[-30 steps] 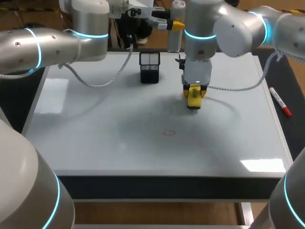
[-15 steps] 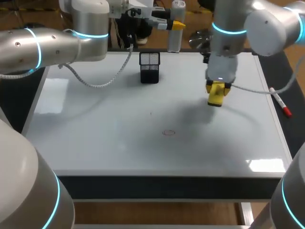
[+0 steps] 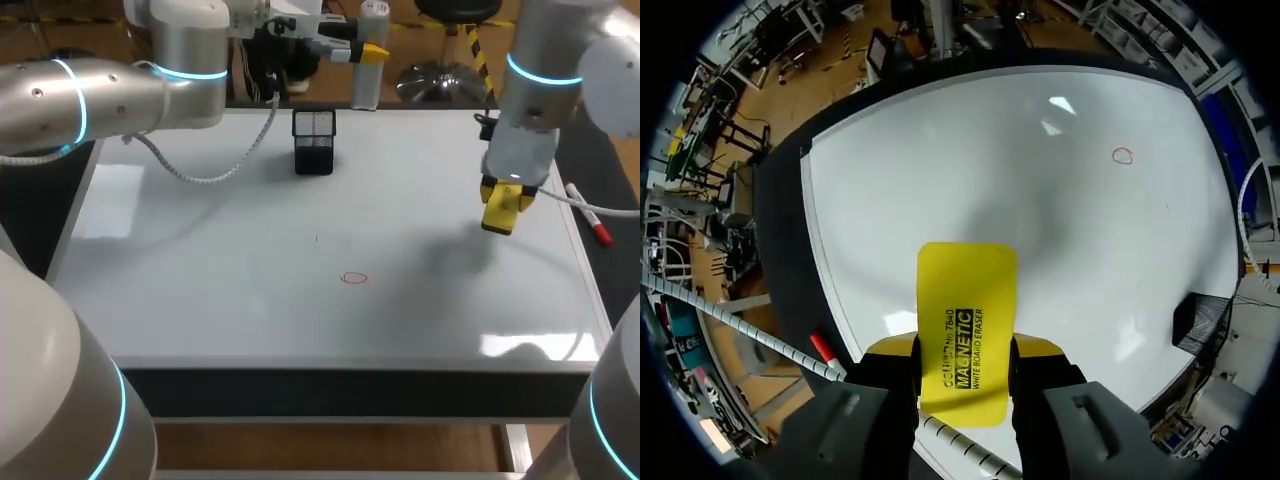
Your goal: Pick up the inspection probe, press it on each red-marked spot on the whiteboard one by one, put down the probe, pick up the eraser, and wipe off all the red marks.
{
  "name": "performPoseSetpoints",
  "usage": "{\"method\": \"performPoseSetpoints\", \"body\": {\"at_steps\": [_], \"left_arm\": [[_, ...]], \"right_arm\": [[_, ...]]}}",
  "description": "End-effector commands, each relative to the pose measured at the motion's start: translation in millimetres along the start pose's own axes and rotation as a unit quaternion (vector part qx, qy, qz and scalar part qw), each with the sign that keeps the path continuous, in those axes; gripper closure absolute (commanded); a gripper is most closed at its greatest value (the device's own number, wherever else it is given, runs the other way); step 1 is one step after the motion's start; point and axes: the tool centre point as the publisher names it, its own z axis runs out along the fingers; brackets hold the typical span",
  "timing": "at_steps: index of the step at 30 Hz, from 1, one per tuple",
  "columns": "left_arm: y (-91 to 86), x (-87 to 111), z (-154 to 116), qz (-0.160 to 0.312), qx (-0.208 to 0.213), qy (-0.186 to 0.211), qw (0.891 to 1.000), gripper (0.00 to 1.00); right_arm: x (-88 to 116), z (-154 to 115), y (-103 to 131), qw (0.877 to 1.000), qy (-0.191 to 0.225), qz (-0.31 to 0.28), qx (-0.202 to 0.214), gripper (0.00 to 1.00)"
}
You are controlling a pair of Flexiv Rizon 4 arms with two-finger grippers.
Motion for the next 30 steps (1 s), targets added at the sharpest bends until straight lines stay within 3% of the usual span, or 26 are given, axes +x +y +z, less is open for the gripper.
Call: {"method": "performPoseSetpoints", "body": {"at_steps": [1,30], "left_arm": [[-1.7,-0.8,-0.5,0.000,-0.001,0.002,1.000,1.00],[-1.7,2.8,-0.3,0.004,-0.006,-0.001,1.000,1.00]], "right_arm": [[11.3,-0.5,1.9,1.000,-0.011,-0.009,0.002,1.00],[11.3,-0.5,1.9,1.000,-0.011,-0.009,0.002,1.00]]}}
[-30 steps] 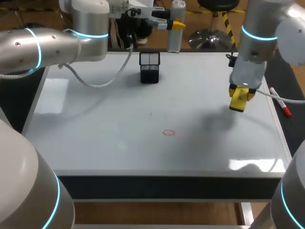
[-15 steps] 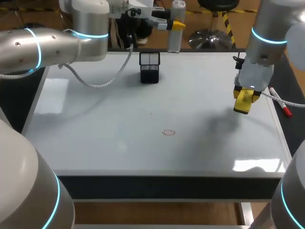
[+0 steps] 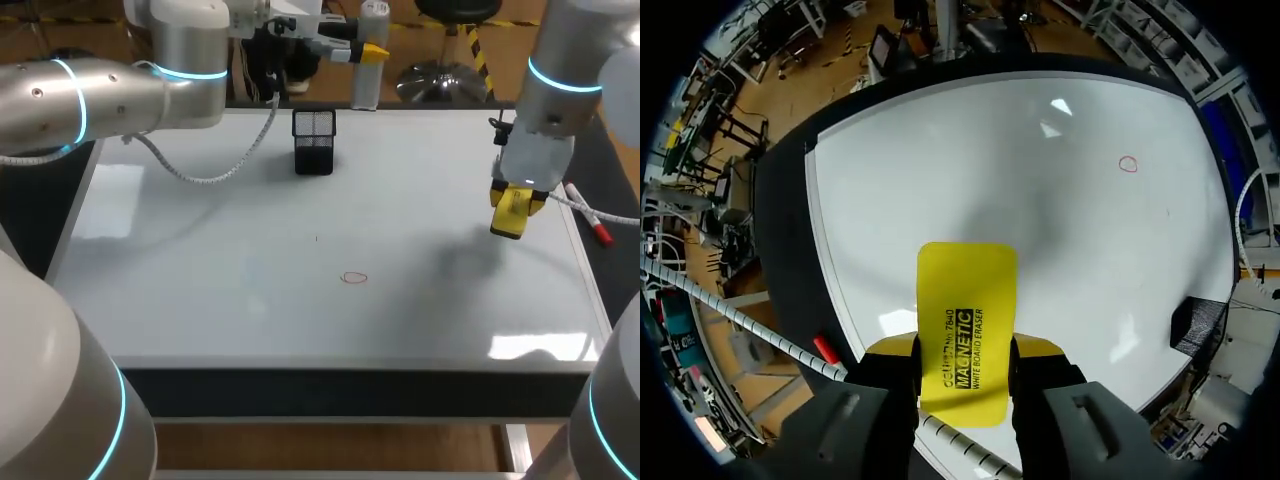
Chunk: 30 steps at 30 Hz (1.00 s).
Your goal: Pick up the inspection probe, press it on each red-marked spot on the whiteboard one by one, put down the probe, pick up the eraser, and wipe off all the red marks.
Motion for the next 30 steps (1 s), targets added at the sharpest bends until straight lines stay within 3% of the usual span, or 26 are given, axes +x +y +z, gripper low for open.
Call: {"method": "performPoseSetpoints", "body": {"at_steps": [1,11,18,30], "left_arm": [[-2.1,5.8,-0.4,0.005,-0.008,-0.004,1.000,1.00],[-14.3,46.8,-28.0,0.017,0.002,-0.060,0.998,1.00],[-17.8,81.5,-45.7,0.019,0.017,-0.064,0.998,1.00],[-7.1,152.8,-69.1,0.027,0.035,-0.042,0.998,1.00]], "right_arm": [[0.7,-0.7,-0.1,1.000,0.001,-0.001,0.001,1.00],[0.7,-0.7,-0.1,1.000,0.001,-0.001,0.001,1.00],[0.7,-0.7,-0.1,1.000,0.001,-0.001,0.001,1.00],[0.7,-0.7,-0.1,1.000,0.001,-0.001,0.001,1.00]]}}
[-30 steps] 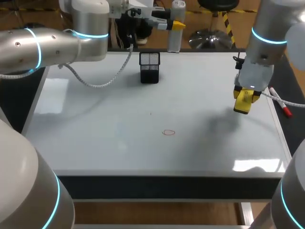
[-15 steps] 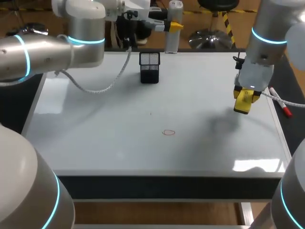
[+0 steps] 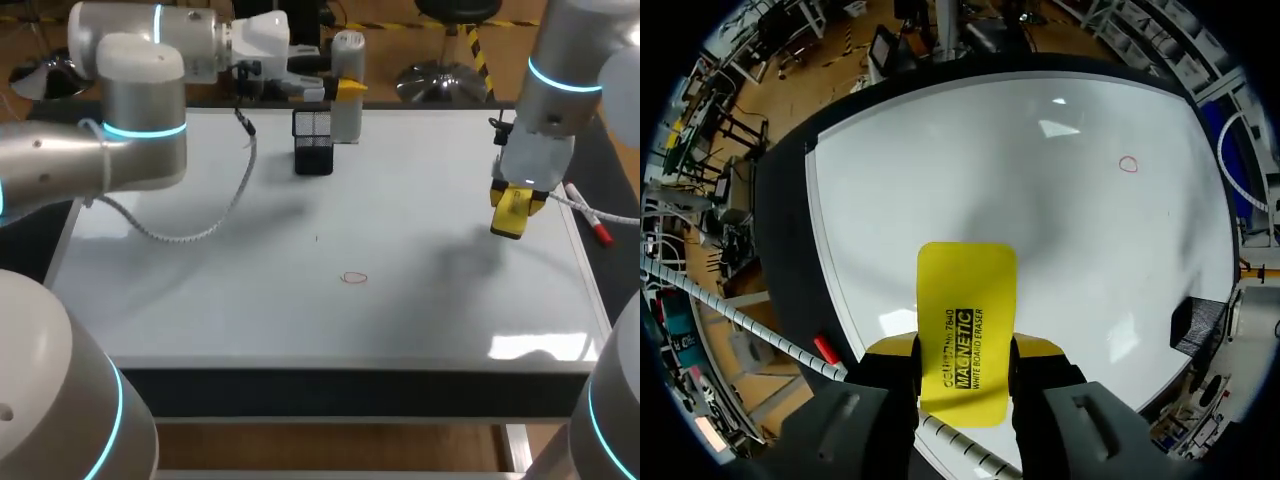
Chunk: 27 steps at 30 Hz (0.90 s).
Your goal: Pick up the inspection probe, press it on each red-marked spot on the whiteboard one by one, put down the probe, pick up the eraser, and wipe off all the red marks.
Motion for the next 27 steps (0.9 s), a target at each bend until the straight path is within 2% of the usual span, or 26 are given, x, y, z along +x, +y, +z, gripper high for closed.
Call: {"method": "performPoseSetpoints", "body": {"at_steps": [1,8,17,27], "left_arm": [[0.8,41.4,-16.7,0.002,0.006,-0.027,1.000,1.00],[9.7,81.6,-20.4,0.008,0.011,-0.009,1.000,1.00],[33.6,124.1,-23.1,0.002,0.006,0.027,1.000,1.00],[64.5,153.5,-23.5,-0.008,0.002,0.064,0.998,1.00]], "right_arm": [[0.5,-0.4,-0.3,1.000,0.001,-0.001,0.001,1.00],[0.5,-0.4,-0.3,1.000,0.001,-0.001,0.001,1.00],[0.5,-0.4,-0.3,1.000,0.001,-0.001,0.001,1.00],[0.5,-0.4,-0.3,1.000,0.001,-0.001,0.001,1.00]]}}
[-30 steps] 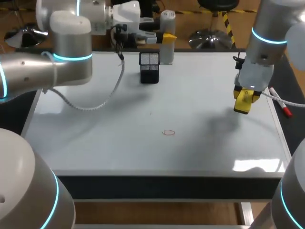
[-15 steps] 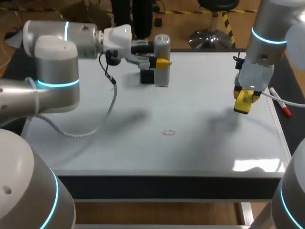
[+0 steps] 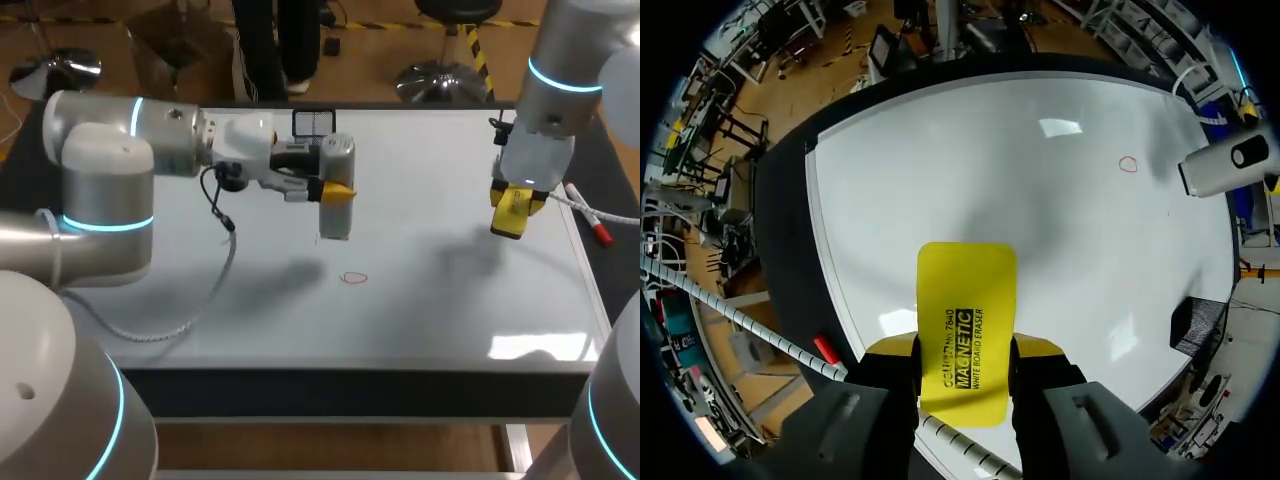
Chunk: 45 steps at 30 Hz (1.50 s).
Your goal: Pick up the inspection probe, press it on each red-marked spot on the whiteboard one by one, put down the probe, pick up the eraser, and wipe off all the red marks.
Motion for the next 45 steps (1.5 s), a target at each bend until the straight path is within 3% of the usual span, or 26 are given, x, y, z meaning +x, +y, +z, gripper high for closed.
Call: {"method": "performPoseSetpoints", "body": {"at_steps": [1,16,31,45], "left_arm": [[8.4,3.5,-1.1,-0.003,0.005,0.011,1.000,1.00],[31.5,26.5,23.8,0.005,0.017,0.069,0.997,1.00],[54.4,37.9,27.7,-0.010,0.005,0.083,0.996,1.00],[63.0,33.6,33.3,-0.014,0.006,0.086,0.996,1.00]], "right_arm": [[0.5,-0.5,-0.4,1.000,0.001,-0.001,0.001,1.00],[0.5,-0.5,-0.4,1.000,0.001,-0.001,0.001,1.00],[0.5,-0.5,-0.4,1.000,0.001,-0.001,0.001,1.00],[0.5,-0.5,-0.4,1.000,0.001,-0.001,0.001,1.00]]}}
